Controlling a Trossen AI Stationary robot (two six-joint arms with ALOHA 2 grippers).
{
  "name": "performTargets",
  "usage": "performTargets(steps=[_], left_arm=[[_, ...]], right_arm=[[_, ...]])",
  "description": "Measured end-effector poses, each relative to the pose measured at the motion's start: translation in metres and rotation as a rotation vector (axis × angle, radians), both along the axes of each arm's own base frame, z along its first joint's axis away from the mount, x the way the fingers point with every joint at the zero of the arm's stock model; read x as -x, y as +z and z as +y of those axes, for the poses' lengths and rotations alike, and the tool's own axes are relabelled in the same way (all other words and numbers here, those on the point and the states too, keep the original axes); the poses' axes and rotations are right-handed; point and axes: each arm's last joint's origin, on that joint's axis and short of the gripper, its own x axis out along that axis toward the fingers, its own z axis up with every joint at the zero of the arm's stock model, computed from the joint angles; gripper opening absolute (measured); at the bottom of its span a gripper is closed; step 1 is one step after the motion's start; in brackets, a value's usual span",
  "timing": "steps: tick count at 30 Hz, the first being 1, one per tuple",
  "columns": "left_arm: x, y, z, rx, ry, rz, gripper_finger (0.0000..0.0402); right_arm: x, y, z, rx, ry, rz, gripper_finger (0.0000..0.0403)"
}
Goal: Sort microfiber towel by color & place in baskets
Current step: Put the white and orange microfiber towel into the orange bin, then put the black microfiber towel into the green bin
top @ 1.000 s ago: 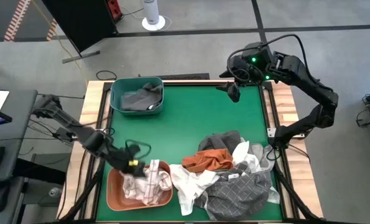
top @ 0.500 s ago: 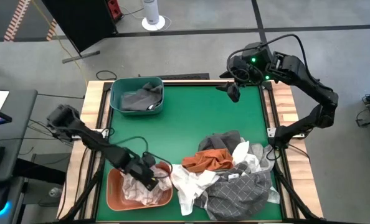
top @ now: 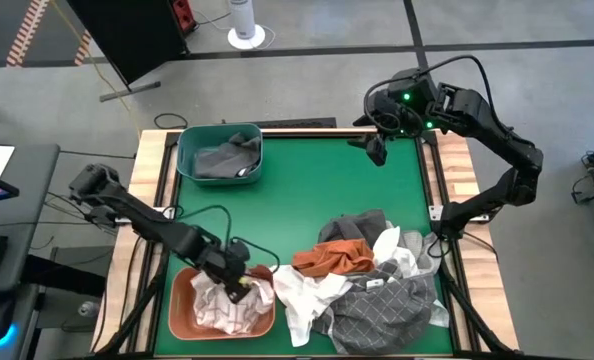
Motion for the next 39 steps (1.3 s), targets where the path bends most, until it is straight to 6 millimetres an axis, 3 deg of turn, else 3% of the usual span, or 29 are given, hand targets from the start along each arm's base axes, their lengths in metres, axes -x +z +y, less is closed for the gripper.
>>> performTargets(steps=[4, 7, 12, 16, 22, 32, 39], left_arm=[[0.014, 0.042, 0.013, 0.041, 0.040, -0.131, 0.0137], [0.024, 0.067, 0.027, 0.004, 0.169, -0.256, 0.0137], [0.030, 0.097, 0.054, -0.184, 0.434, -0.477, 0.0137], [0.024, 0.103, 0.068, -0.286, 0.598, -0.561, 0.0137], [0.009, 0.107, 0.075, -0.292, 0.627, -0.632, 0.0137], [0.003, 0.105, 0.086, -0.307, 0.611, -0.610, 0.0137], [0.002, 0.105, 0.089, -0.323, 0.614, -0.609, 0.0137]], right_arm=[[0.001, -0.001, 0.000, -0.001, 0.007, 0.014, 0.0295], [0.003, -0.009, 0.007, -0.019, 0.099, 0.099, 0.0295], [-0.006, -0.049, 0.023, -0.160, 0.327, 0.239, 0.0295], [-0.020, -0.086, 0.036, -0.213, 0.394, 0.313, 0.0295], [-0.037, -0.128, 0.060, -0.194, 0.408, 0.366, 0.0295], [-0.036, -0.216, 0.063, -0.244, 0.339, 0.454, 0.0295], [-0.029, -0.245, 0.078, -0.213, 0.411, 0.503, 0.0271]])
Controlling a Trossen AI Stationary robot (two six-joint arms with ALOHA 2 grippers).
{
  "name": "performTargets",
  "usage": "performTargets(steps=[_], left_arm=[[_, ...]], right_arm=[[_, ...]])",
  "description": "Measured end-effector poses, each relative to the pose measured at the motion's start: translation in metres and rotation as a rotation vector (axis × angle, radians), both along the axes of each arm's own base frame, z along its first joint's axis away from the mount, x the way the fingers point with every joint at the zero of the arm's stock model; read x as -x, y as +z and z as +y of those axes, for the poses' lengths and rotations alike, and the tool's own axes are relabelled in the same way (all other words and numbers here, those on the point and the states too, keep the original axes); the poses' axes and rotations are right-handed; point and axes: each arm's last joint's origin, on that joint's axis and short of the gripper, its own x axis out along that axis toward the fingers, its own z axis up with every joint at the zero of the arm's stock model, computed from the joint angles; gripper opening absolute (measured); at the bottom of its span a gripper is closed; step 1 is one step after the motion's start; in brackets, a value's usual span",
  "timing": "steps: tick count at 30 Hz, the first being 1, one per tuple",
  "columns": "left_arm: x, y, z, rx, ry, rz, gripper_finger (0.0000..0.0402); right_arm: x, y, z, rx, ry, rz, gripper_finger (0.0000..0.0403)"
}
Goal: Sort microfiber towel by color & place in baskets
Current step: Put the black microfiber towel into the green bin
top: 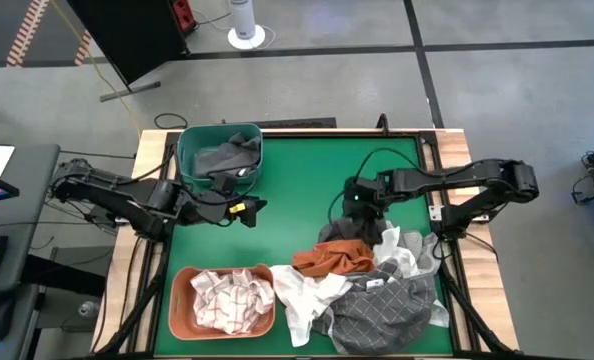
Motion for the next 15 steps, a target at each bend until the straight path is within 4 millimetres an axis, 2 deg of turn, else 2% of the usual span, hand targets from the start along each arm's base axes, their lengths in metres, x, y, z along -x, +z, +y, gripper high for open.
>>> performTargets(steps=[4, 9, 11, 12, 15], left_arm=[[-0.001, 0.000, 0.003, -0.010, 0.005, 0.004, 0.0137], [-0.001, 0.001, 0.005, -0.005, 0.017, -0.007, 0.0137], [-0.002, 0.001, 0.005, -0.003, 0.017, -0.014, 0.0137], [-0.002, 0.002, 0.005, -0.002, 0.016, -0.017, 0.0137], [-0.003, 0.003, 0.004, -0.010, 0.011, -0.026, 0.0137]], right_arm=[[0.004, -0.015, 0.009, 0.007, 0.051, 0.011, 0.0214], [0.010, -0.027, 0.006, -0.005, 0.019, 0.073, 0.0088], [0.010, -0.024, 0.001, -0.008, -0.006, 0.069, 0.0034], [0.011, -0.021, -0.001, -0.009, -0.017, 0.069, 0.0021], [0.009, 0.002, -0.007, -0.006, -0.042, 0.033, 0.0024]])
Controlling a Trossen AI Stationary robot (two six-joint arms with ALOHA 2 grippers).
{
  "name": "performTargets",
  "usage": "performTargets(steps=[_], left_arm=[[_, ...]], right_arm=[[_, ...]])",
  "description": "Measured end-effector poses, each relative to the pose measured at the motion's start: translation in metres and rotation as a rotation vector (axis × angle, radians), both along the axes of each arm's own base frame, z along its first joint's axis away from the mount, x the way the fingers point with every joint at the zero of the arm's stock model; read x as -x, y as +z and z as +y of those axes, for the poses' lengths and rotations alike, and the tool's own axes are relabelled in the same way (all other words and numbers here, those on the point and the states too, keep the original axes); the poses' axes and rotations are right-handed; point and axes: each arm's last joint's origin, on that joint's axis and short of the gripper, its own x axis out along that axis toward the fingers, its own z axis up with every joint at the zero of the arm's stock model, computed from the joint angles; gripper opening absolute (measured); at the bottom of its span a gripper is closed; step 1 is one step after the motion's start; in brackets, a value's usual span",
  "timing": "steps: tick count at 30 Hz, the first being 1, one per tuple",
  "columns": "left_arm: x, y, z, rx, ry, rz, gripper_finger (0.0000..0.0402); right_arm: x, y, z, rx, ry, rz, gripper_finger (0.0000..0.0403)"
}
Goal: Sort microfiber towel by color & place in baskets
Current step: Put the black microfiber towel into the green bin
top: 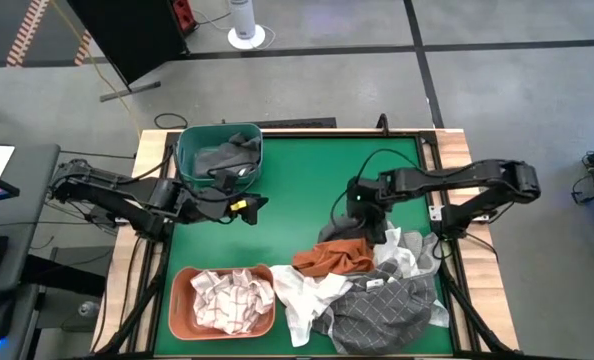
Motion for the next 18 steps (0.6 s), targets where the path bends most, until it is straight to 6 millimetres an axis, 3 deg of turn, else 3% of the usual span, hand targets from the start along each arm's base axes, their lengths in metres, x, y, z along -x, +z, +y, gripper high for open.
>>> performTargets(steps=[12, 18], left_arm=[[-0.006, 0.016, 0.005, -0.197, 0.034, -0.085, 0.0137], [-0.011, 0.026, 0.013, -0.223, 0.012, -0.168, 0.0137]], right_arm=[[-0.010, 0.157, -0.018, 0.260, -0.017, -0.407, 0.0016], [-0.001, 0.218, -0.027, 0.314, -0.073, -0.630, 0.0016]])
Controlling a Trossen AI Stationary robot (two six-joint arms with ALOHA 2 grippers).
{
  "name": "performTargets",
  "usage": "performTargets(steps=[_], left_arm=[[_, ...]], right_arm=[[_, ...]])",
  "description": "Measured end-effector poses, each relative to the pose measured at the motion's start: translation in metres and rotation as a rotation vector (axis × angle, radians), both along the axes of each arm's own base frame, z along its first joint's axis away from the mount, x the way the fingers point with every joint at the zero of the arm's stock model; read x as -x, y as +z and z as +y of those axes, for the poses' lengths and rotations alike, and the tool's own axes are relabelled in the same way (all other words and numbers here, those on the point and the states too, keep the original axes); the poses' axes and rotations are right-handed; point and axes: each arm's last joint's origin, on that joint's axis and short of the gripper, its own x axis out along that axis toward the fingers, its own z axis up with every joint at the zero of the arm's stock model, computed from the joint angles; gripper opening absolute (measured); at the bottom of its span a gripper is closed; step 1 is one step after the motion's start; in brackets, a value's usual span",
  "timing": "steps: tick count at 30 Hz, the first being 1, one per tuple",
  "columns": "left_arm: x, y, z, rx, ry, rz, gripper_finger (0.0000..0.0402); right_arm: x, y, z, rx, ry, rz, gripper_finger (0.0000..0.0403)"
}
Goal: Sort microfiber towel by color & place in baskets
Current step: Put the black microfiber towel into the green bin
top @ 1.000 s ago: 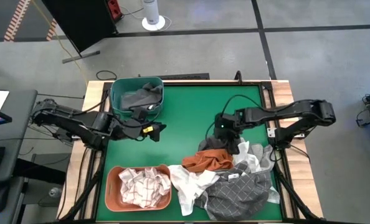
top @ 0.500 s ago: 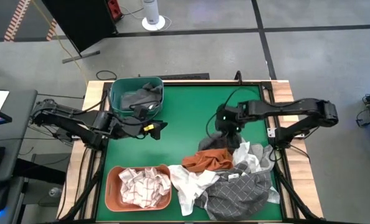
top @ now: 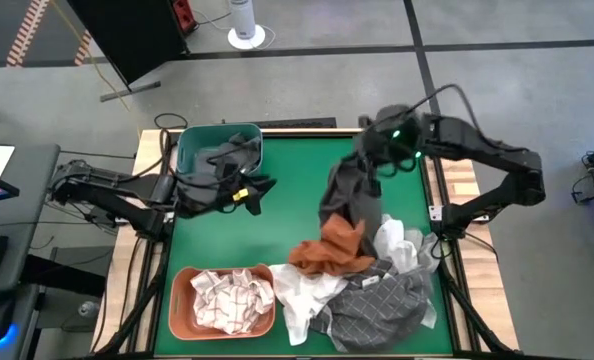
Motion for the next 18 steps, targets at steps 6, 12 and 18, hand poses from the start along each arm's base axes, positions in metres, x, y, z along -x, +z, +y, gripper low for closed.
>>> performTargets(steps=[6, 12, 18], left_arm=[[-0.003, 0.015, 0.008, -0.118, -0.008, -0.081, 0.0142], [-0.011, 0.025, 0.019, -0.226, 0.038, -0.159, 0.0172], [-0.048, 0.009, 0.025, -0.261, -0.031, -0.120, 0.0232]], right_arm=[[0.008, 0.043, -0.008, 0.053, -0.043, -0.225, 0.0016], [0.007, 0.056, -0.010, 0.040, -0.060, -0.343, 0.0019], [-0.013, 0.046, -0.001, 0.013, -0.008, -0.313, 0.0022]])
